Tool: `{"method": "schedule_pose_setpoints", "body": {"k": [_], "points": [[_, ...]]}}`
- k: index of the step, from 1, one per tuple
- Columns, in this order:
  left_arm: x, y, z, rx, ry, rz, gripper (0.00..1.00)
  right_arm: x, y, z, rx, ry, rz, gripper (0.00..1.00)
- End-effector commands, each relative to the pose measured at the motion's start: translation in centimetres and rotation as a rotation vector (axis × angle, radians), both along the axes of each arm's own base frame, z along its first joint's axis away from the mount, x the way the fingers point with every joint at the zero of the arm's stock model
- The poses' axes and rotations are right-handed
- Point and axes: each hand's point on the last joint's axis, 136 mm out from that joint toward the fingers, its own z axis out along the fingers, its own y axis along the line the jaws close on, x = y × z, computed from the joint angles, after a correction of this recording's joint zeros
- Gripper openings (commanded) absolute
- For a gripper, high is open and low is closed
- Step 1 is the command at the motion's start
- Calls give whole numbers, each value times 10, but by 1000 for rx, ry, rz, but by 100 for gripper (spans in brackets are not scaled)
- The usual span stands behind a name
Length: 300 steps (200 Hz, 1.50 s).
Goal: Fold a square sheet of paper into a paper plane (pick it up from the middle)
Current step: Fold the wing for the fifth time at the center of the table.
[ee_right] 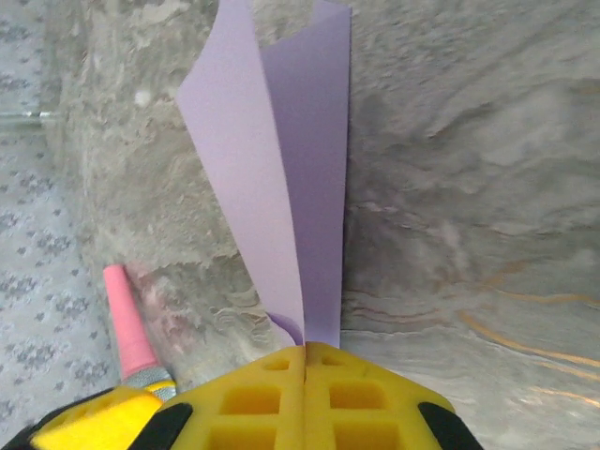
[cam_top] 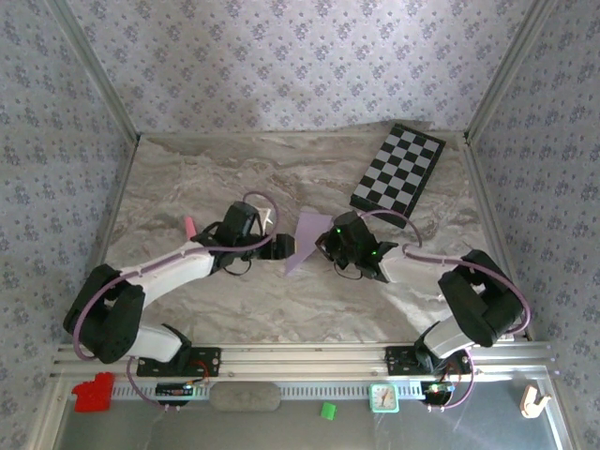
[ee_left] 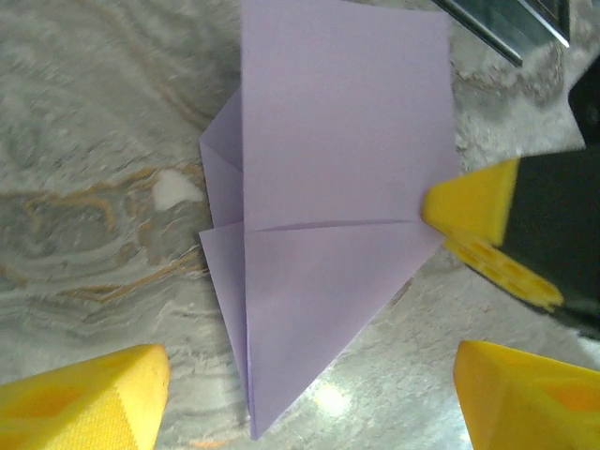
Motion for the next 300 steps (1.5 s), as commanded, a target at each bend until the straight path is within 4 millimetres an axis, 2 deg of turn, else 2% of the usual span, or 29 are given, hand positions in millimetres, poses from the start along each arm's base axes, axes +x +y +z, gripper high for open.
{"method": "schedule_pose_setpoints", "body": {"k": [1,60,98,142,165,198,238,300], "points": [[-1,-12,11,61,-257,-119,80,-5,-18,-4,-22,60,-97,0],[-10,-34,0,171,-465,-322,79,-11,-18,-4,1,148,-129,0],[-18,-50,-13,211,-552,-426,74,-9,-16,0,33,163,-137,1],[-22,-60,-27,241,-598,-505,67,-9,-16,0,49,185,-147,2],[-20,-63,-37,261,-605,-517,63,-8,-15,2,60,190,-146,3],[-15,-67,-46,289,-612,-524,52,-10,-14,2,69,208,-145,4],[-8,-65,-45,299,-634,-490,45,-12,-15,-1,64,233,-145,7],[-11,-62,-54,309,-615,-492,34,-15,-11,-9,66,273,-126,15]]}}
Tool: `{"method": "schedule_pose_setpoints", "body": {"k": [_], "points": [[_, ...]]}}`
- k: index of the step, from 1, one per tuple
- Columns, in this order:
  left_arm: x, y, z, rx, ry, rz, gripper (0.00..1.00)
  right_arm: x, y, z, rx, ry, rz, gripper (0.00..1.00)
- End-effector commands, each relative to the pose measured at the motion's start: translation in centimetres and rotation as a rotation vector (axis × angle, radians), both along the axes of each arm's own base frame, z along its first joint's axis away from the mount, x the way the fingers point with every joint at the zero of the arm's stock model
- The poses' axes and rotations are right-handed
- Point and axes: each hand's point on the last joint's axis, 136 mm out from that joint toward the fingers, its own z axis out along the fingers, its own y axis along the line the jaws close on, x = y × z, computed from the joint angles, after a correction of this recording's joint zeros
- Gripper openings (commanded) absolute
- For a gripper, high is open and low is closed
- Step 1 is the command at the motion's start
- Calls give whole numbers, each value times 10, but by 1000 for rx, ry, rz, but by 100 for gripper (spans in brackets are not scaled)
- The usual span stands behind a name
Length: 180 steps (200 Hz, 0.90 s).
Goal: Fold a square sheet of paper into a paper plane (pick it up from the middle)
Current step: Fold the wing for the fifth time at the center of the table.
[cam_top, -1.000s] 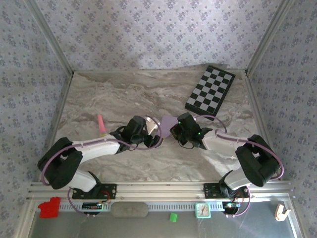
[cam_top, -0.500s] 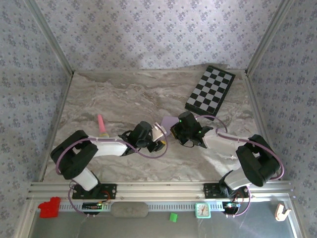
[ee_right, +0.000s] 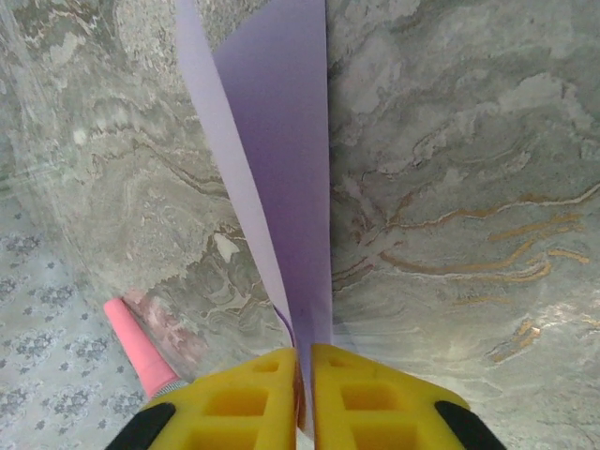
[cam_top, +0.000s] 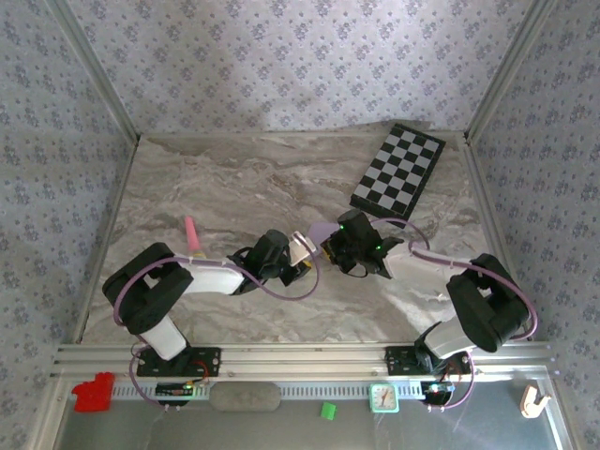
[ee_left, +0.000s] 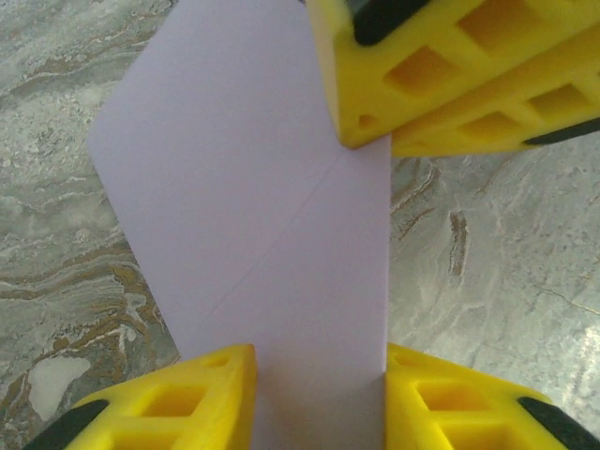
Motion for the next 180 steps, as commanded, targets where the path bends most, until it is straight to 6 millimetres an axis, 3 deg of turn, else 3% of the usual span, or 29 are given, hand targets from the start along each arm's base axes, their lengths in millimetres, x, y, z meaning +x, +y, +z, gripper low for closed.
{"method": "schedule_pose_setpoints", "body": {"k": [1,52,106,180], "points": [[1,-6,2,-11,-19,-12,33,0,1,-3,1,41,-6,15],[-2,-5,-5,-11,8,-10,24,-2,-2,-6,-12,63,-1,34],[-8,-4,-11,-23,53,-6,14,5,-18,9,-59,13,5,61],[-1,2,-2,-160,198,75,1,16,-42,31,-115,-135,40,73]]}}
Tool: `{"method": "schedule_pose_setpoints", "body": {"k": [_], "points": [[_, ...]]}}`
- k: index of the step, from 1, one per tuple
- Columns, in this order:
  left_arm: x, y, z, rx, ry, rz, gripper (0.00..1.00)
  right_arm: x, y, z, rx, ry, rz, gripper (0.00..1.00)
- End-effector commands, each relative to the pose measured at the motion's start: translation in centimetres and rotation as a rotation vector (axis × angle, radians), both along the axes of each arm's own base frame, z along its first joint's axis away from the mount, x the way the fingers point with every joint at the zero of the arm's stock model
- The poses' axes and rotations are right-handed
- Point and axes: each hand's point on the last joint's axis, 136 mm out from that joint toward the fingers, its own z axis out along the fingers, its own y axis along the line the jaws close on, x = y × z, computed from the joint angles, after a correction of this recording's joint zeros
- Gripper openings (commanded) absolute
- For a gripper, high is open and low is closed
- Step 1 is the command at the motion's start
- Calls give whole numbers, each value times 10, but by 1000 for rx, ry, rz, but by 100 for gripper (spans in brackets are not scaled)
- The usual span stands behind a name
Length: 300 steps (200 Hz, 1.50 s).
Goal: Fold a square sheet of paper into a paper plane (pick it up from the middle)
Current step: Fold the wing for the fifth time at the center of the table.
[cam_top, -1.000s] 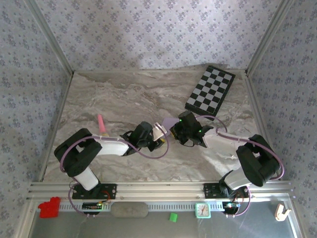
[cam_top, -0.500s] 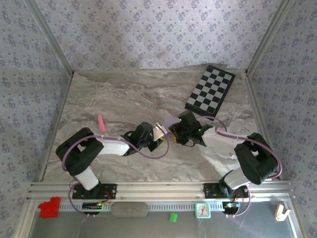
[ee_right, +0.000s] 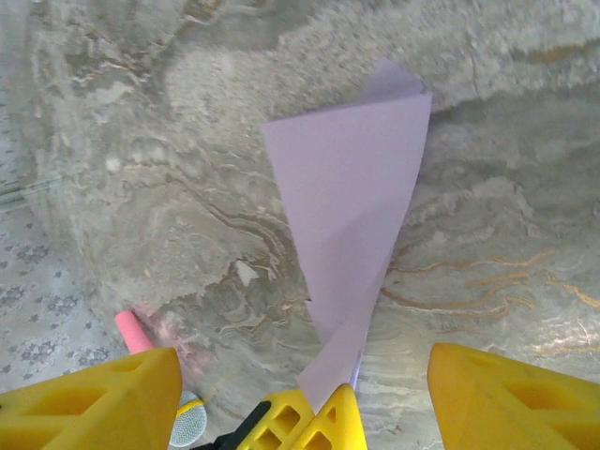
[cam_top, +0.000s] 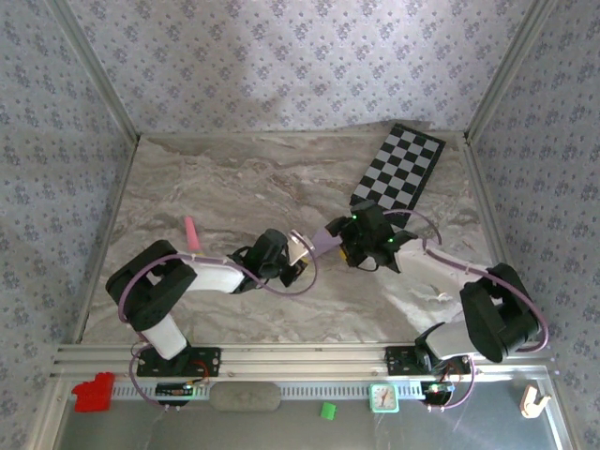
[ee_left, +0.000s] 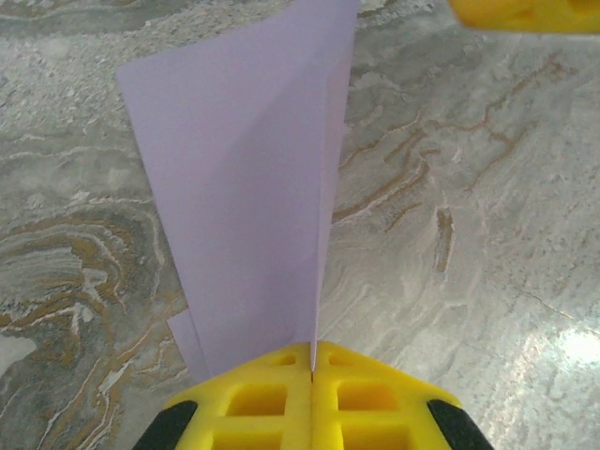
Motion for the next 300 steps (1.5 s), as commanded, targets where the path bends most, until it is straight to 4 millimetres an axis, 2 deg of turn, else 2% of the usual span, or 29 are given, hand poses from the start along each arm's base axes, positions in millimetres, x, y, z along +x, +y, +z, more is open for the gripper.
{"method": "schedule_pose_setpoints", "body": {"k": [1,73,122,181,234,271,300], "points": [[0,1,7,-94,69,38,1,2,-12,7,-70,-67,34,73],[5,9,8,-226,170,145,0,2,-28,14,-141,-157,59,75],[6,7,4,-283,247,178,0,1,-27,12,-141,-167,69,75],[5,4,-6,-269,312,174,0,0,-29,8,-140,-160,67,75],[8,4,-5,-280,374,190,0,0,-27,4,-140,-156,80,75],[12,5,-1,-292,481,232,0,-2,-20,-3,-162,-172,171,74],[12,0,4,-312,609,266,0,-4,-15,-16,-215,-168,284,74]]}}
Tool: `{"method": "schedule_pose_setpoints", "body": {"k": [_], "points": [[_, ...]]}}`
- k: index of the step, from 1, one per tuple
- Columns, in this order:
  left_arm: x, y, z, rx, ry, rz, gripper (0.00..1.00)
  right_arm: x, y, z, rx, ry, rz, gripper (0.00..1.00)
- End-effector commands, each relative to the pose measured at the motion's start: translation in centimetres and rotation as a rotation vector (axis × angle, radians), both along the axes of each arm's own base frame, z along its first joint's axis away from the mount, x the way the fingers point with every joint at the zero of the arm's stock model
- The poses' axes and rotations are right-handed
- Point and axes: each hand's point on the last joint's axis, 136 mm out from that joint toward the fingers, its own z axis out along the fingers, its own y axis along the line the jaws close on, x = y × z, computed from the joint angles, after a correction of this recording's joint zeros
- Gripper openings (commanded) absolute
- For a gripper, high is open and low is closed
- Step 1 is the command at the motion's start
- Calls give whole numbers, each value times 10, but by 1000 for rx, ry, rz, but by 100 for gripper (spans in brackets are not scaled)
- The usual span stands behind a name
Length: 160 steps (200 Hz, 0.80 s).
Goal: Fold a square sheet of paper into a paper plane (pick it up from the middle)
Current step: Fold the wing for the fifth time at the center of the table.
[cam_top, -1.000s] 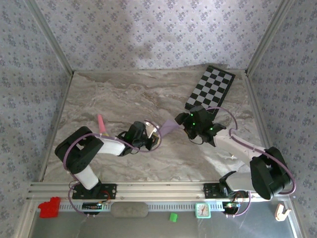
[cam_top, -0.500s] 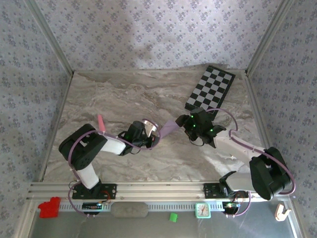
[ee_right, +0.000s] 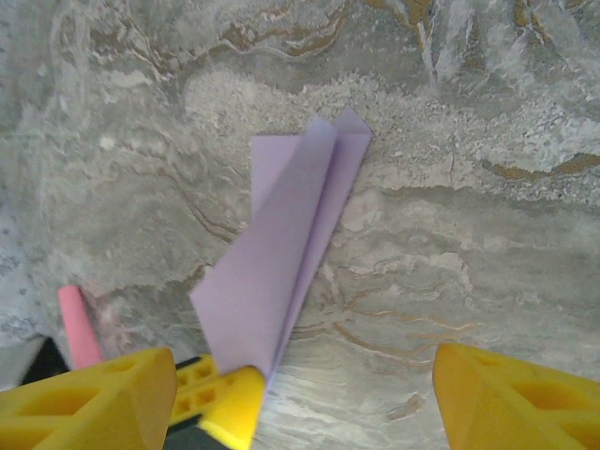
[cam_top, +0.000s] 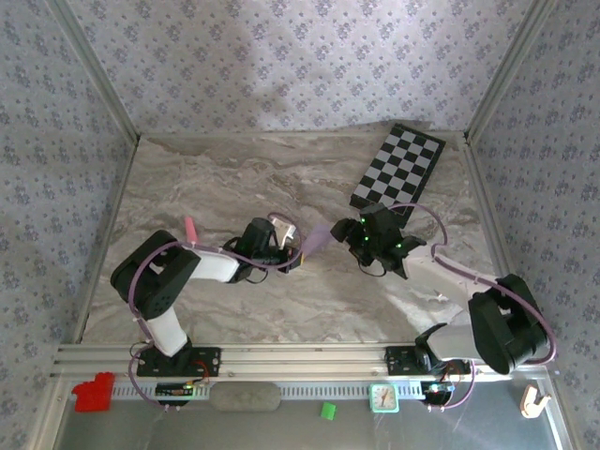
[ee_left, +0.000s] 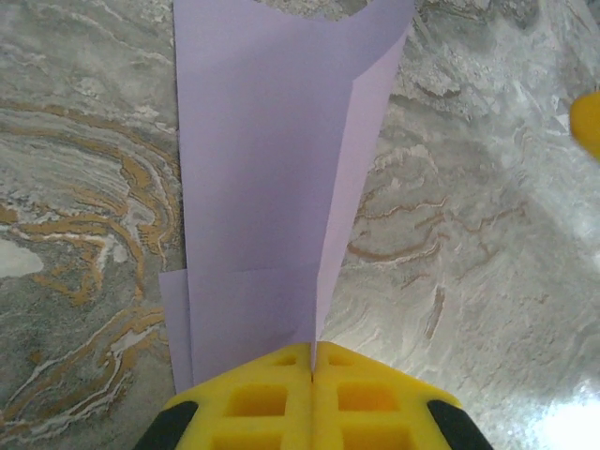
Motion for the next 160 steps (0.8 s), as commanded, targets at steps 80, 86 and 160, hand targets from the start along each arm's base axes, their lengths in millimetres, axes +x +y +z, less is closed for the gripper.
{"method": "schedule_pose_setpoints", "body": {"k": [80,86,160], "points": [[3,-11,11,-158,416,108,0,8,38,-22,-69,-44,375,75],[3,-11,12,-167,434,111,0,9,42,-22,-62,-43,394,75],[7,-8,10,-210,543,163,0,18,59,-31,-28,-19,457,76]]}}
